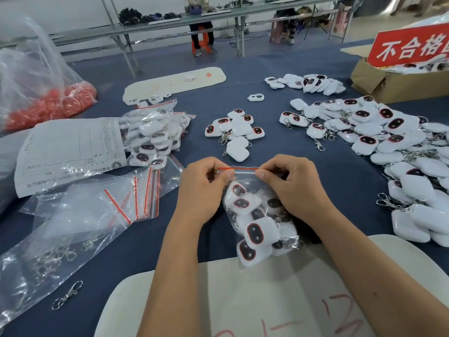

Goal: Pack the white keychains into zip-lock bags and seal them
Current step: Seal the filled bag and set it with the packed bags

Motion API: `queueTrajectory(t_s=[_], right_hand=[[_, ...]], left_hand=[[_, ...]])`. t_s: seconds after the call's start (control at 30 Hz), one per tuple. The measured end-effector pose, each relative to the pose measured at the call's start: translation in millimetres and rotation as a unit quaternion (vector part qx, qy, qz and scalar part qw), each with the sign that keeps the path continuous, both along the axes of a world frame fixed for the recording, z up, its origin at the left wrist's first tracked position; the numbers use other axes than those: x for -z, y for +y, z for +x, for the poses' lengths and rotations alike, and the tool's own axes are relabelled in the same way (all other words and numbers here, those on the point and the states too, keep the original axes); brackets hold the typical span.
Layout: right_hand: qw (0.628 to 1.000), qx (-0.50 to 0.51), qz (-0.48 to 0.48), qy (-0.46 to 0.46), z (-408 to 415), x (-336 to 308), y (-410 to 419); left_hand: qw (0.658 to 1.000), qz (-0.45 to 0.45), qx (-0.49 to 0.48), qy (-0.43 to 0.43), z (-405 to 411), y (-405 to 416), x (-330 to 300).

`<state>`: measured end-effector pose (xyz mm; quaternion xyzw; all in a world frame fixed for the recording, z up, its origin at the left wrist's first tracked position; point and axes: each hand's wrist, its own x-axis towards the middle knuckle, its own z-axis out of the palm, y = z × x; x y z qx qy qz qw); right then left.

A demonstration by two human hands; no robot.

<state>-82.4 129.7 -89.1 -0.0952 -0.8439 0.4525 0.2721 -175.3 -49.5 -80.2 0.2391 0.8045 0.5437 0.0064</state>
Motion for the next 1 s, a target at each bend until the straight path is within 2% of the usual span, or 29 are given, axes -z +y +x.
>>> queueTrajectory(t_s=[0.17, 0.3, 0.47, 0.67, 0.87, 1.0], right_hand=[[1.0, 0.01, -0.005, 0.0, 0.6, -0.6, -4.0], [0.999, 0.027, -0.045, -0.008, -0.6, -0.4, 0.4], [1.0, 0.023, -0.011, -0.015, -1.6, 0.9, 1.1], [0.995, 0.068, -0.073, 0.017, -0.6, 1.9, 3.4], [0.997, 0.07, -0.035, 0.012, -1.8, 3.7, 3.2], [0.992, 0.032, -0.122, 0.03, -1.6, 0.4, 0.1]], left_hand=[[1.0, -0.005, -0.007, 0.0, 2.5, 1.1, -1.6], [0.999, 0.01, -0.03, -0.004, 3.2, -0.2, -2.2], [0.998, 0.033, -0.045, -0.035, 3.8, -2.3, -3.1], [0.993, 0.064, -0.041, -0.086, 4.1, -0.5, -3.9], [0.99, 0.077, -0.044, -0.105, 3.1, -1.1, -1.0], [0.982, 0.125, -0.055, -0.131, 3.8, 3.7, -0.3]])
